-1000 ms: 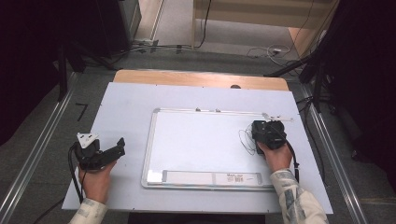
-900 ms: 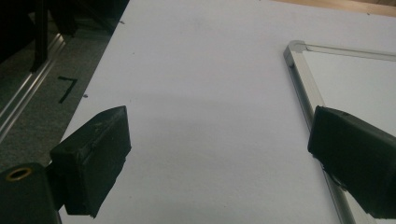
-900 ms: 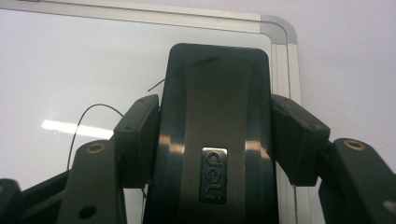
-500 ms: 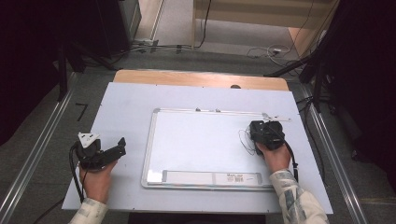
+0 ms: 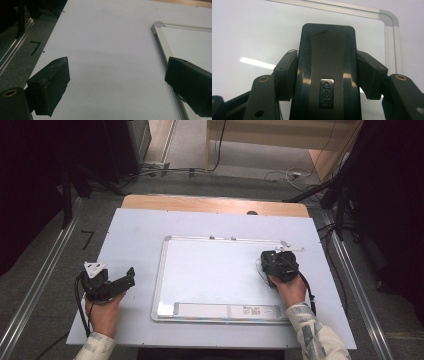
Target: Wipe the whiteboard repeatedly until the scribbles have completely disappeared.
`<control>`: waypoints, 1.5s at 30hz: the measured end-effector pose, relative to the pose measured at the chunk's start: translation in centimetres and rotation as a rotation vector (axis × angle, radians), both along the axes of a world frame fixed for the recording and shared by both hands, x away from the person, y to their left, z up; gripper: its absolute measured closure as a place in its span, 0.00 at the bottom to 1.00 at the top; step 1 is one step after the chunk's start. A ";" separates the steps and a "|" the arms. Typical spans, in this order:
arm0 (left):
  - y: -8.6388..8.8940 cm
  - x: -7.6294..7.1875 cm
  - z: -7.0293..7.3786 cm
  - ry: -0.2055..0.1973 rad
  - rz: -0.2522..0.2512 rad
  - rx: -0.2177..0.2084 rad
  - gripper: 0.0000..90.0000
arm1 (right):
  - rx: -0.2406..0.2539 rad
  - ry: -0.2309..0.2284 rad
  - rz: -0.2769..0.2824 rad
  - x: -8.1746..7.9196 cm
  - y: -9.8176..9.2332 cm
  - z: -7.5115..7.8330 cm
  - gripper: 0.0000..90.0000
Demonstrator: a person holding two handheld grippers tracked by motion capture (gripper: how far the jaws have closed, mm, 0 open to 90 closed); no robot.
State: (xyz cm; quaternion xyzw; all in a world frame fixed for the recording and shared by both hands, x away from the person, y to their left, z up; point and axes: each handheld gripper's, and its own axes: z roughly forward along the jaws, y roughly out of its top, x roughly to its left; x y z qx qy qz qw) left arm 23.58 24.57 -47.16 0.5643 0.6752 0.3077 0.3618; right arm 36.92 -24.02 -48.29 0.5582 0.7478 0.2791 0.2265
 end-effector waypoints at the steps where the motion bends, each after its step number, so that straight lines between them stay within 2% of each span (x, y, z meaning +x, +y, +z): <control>1: 0.0 0.0 0.0 0.001 0.000 0.001 0.07 | 0.001 0.001 0.005 -0.1 0.2 0.0 0.41; 14: 0.0 0.0 0.0 0.002 -0.002 0.001 0.07 | 0.003 0.004 0.056 -0.6 2.0 -0.1 0.40; 26: 0.0 0.0 0.0 0.001 -0.002 -0.002 0.07 | -0.001 -0.001 0.142 -1.6 4.6 -0.2 0.40; 28: 0.1 -0.1 0.1 0.003 -0.001 -0.003 0.07 | 0.014 0.008 0.143 -1.5 4.4 -0.2 0.40; 36: 0.7 -0.4 0.0 0.001 0.009 -0.019 0.07 | 0.009 0.003 0.155 -1.0 2.9 -0.1 0.40; 45: 0.7 -0.4 0.0 0.003 0.009 -0.023 0.07 | -0.011 -0.016 0.114 -0.2 0.6 -0.1 0.40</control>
